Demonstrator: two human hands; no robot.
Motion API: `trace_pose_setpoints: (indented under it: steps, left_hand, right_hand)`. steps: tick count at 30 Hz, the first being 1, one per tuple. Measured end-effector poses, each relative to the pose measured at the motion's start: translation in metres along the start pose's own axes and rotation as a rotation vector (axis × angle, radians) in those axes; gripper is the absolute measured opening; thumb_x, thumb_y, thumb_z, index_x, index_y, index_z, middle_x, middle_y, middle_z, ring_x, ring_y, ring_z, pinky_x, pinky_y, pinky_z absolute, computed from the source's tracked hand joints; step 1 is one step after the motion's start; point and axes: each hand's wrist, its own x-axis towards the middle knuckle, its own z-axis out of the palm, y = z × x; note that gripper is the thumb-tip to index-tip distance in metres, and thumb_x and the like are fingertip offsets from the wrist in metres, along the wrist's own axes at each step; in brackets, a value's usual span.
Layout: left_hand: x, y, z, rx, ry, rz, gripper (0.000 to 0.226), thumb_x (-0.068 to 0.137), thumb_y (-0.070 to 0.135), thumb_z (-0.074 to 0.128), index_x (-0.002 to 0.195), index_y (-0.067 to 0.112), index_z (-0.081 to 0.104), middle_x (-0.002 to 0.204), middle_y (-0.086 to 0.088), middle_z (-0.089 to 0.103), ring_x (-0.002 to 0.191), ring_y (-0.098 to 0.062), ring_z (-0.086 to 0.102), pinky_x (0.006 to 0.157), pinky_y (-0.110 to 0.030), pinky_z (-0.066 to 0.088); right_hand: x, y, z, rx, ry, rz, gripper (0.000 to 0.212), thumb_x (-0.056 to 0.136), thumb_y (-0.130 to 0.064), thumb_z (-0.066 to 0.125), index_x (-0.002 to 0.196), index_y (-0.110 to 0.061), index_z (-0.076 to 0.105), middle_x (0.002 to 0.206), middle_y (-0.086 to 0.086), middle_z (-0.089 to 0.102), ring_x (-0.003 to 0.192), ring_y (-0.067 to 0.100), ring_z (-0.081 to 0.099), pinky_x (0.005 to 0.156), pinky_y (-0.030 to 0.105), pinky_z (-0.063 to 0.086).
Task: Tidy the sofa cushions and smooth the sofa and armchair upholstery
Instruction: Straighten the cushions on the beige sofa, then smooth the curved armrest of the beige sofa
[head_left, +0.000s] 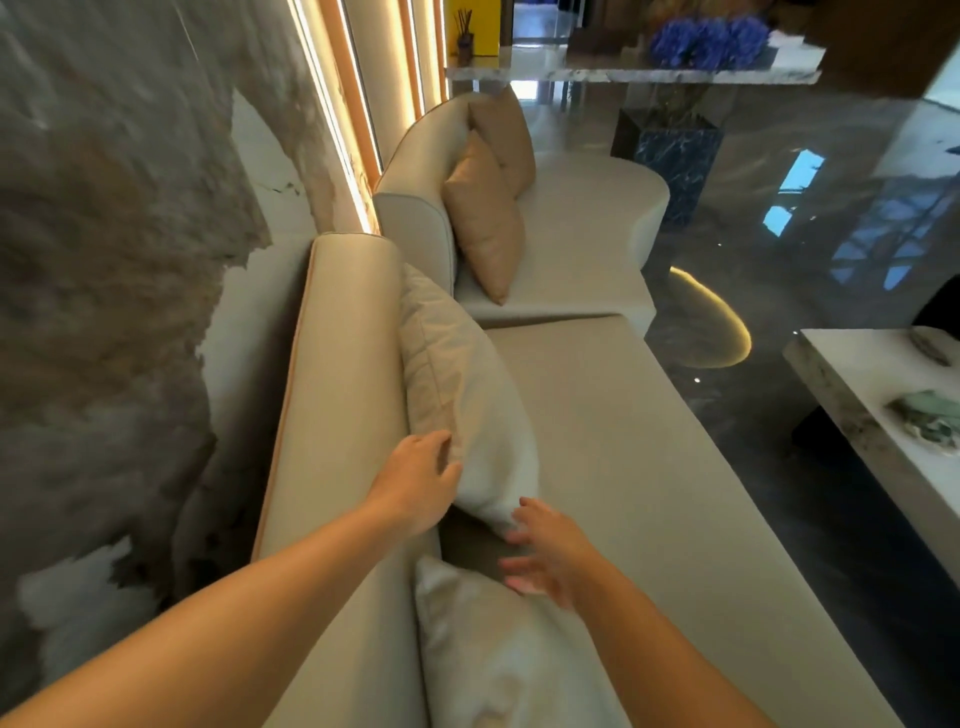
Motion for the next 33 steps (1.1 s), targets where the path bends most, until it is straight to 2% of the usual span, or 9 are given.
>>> trace_pose_setpoints:
  steps: [2,4,6,8,11,14,18,23,33]
  left_hand:
    - [-0.035,0.0,0.008,0.043,-0.013,-0.031,0.049,0.091,0.025,0.057,0.137,0.012,0.047,0.134,-0.018,0.056,0.124,-0.034,0.051,0.102,-0.037,0.041]
    - [-0.085,0.0,0.019,0.134,0.002,-0.084,0.043,0.091,0.026,0.056,0.131,0.01,0.049,0.127,-0.021,0.059,0.117,-0.039,0.053,0.097,-0.041,0.044]
    - [-0.149,-0.001,0.034,0.266,0.042,-0.163,0.04,0.091,0.029,0.055,0.126,0.009,0.051,0.127,-0.023,0.058,0.117,-0.042,0.05,0.097,-0.045,0.042]
    - [-0.221,-0.003,0.052,0.372,0.089,-0.224,0.042,0.09,0.032,0.056,0.126,0.011,0.051,0.134,-0.019,0.053,0.12,-0.041,0.044,0.098,-0.048,0.04]
    - [-0.328,-0.006,0.084,0.504,0.085,-0.25,0.053,0.089,0.033,0.058,0.136,0.013,0.046,0.152,-0.013,0.036,0.132,-0.038,0.033,0.103,-0.051,0.035]
    - [-0.42,-0.006,0.118,0.537,0.079,-0.288,0.061,0.09,0.035,0.057,0.145,0.016,0.038,0.16,-0.012,0.023,0.141,-0.039,0.024,0.109,-0.053,0.029]
    - [-0.501,0.007,0.162,0.495,0.085,-0.379,0.069,0.092,0.043,0.05,0.153,0.023,0.024,0.164,-0.009,0.013,0.146,-0.041,0.009,0.116,-0.059,0.016]
    - [-0.531,0.01,0.198,0.478,0.137,-0.456,0.069,0.092,0.055,0.024,0.154,0.034,0.003,0.165,-0.002,-0.008,0.146,-0.04,-0.015,0.117,-0.063,-0.004]
    - [-0.535,0.01,0.203,0.476,0.223,-0.386,0.062,0.089,0.059,0.026,0.147,0.04,0.03,0.165,0.0,0.004,0.148,-0.037,-0.007,0.117,-0.062,-0.004]
  right_hand:
    - [-0.025,0.031,-0.019,-0.258,0.047,-0.129,0.009,0.095,-0.016,0.052,0.096,-0.024,0.054,0.088,0.009,0.053,0.07,0.023,0.053,0.063,0.031,0.047]
    - [-0.051,0.066,-0.042,-0.617,0.035,-0.263,0.015,0.096,-0.013,0.05,0.084,-0.019,0.057,0.083,0.006,0.055,0.083,0.02,0.052,0.076,0.035,0.047]
    - [-0.085,0.11,-0.066,-0.774,-0.075,-0.285,0.017,0.098,-0.013,0.05,0.106,-0.005,0.063,0.107,0.011,0.061,0.101,0.021,0.057,0.093,0.039,0.047]
    - [-0.128,0.159,-0.091,-0.791,-0.209,-0.264,0.05,0.095,-0.009,0.057,0.144,-0.008,0.045,0.141,0.012,0.05,0.123,0.025,0.053,0.096,0.032,0.043]
    - [-0.201,0.234,-0.139,-0.918,-0.355,-0.128,0.058,0.095,-0.012,0.059,0.149,-0.014,0.038,0.151,0.014,0.044,0.12,0.019,0.051,0.088,0.024,0.045]
    - [-0.255,0.299,-0.195,-1.263,-0.403,0.029,0.05,0.099,-0.031,0.05,0.145,-0.012,0.046,0.153,0.012,0.044,0.136,0.024,0.045,0.105,0.027,0.037]
    - [-0.304,0.337,-0.233,-1.506,-0.221,-0.061,0.05,0.099,-0.054,0.026,0.135,-0.034,0.055,0.142,0.008,0.056,0.13,0.029,0.05,0.11,0.042,0.034]
    - [-0.325,0.358,-0.237,-1.637,0.024,-0.232,0.057,0.092,-0.061,0.013,0.131,-0.045,0.052,0.136,0.004,0.06,0.127,0.031,0.048,0.109,0.056,0.021]
    - [-0.33,0.382,-0.238,-1.629,0.389,-0.571,0.072,0.087,-0.057,0.004,0.103,-0.031,0.07,0.106,0.006,0.072,0.1,0.03,0.061,0.094,0.047,0.037]
